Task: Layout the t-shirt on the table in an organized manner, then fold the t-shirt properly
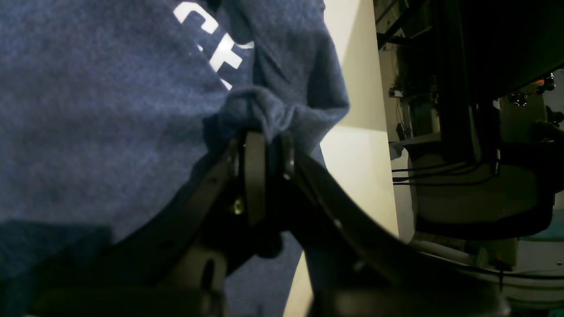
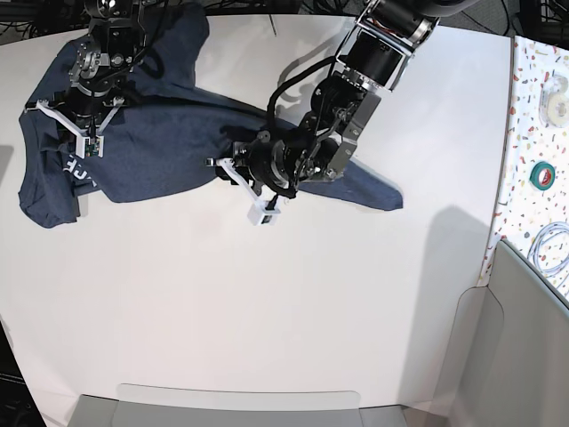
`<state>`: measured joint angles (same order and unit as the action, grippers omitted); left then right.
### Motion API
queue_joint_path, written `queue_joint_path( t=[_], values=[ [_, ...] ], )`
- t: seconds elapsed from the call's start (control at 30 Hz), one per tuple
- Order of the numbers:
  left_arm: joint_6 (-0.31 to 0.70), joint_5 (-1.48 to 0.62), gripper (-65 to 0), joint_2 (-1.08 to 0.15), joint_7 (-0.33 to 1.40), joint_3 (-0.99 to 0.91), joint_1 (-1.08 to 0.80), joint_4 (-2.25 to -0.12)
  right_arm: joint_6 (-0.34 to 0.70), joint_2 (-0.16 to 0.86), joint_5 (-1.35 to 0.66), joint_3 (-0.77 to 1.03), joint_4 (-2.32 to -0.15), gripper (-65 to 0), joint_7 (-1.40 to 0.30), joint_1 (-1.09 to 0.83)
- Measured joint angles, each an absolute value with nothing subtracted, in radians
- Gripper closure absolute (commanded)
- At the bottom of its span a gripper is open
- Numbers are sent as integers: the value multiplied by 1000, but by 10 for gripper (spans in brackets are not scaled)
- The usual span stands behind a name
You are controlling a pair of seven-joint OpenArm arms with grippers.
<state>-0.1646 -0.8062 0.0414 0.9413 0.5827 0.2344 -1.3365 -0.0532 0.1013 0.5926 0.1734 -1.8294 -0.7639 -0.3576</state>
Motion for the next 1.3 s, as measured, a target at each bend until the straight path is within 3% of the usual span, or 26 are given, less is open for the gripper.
queue_joint_path(
  t=[0.23, 0.7, 0.9, 1.3],
  values=[
    [-176, -797, 0, 39, 944, 580, 224, -1388, -53, 101, 593, 173, -1829, 0, -764, -358],
    [-174, -798, 0, 35, 908, 577, 152, -1756, -53, 101, 593, 173, -1829, 0, -765, -358],
    [-176, -797, 0, -36, 903, 578, 146, -1861, -53, 101, 592, 173, -1829, 0, -765, -358],
    [-176, -801, 0, -215, 644, 574, 138, -2045, -53, 101, 593, 174, -1822, 0, -764, -359]
  ],
)
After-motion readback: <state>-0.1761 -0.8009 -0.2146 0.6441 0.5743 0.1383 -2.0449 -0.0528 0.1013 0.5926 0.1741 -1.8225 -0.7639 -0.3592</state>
